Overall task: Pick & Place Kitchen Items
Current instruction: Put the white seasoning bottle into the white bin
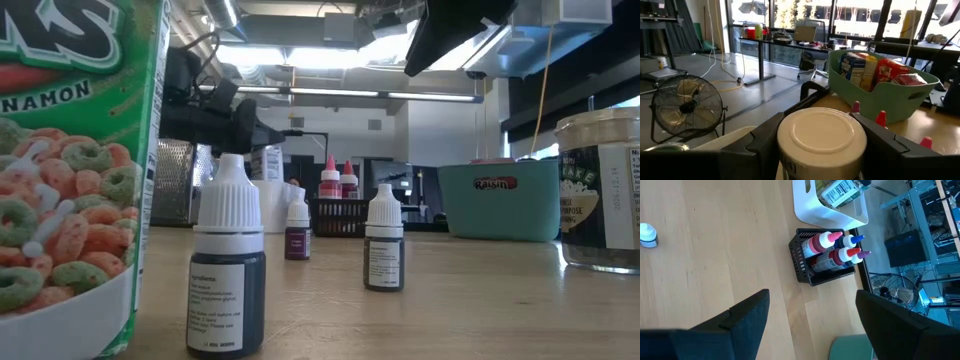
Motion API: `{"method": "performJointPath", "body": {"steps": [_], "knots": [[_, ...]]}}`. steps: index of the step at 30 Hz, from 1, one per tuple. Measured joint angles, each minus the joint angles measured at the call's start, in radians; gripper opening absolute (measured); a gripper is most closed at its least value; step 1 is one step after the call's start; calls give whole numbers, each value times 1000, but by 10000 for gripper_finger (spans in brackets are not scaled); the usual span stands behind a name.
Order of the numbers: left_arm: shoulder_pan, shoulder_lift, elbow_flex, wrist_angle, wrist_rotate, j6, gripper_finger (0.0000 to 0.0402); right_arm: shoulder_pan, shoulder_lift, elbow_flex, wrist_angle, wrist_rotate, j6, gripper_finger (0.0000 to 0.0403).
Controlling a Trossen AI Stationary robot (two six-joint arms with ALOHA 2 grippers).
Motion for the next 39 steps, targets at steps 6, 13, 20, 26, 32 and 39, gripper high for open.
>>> {"method": "performJointPath", "body": {"steps": [6,13,20,26,32,39], "knots": [[0,0,-18,1,-17,1,201,0,0,0,0,0,0,300],[-1,0,-18,-13,-4,2,201,0,0,0,0,-13,0,300],[-1,0,-19,-59,-1,9,201,0,0,0,0,-18,0,300],[0,0,-19,-79,16,9,201,0,0,0,0,-18,0,300],[0,-1,-19,-96,24,14,201,0,0,0,0,-18,0,300],[-1,-1,-18,-98,42,12,246,0,0,0,0,-18,0,300]]}}
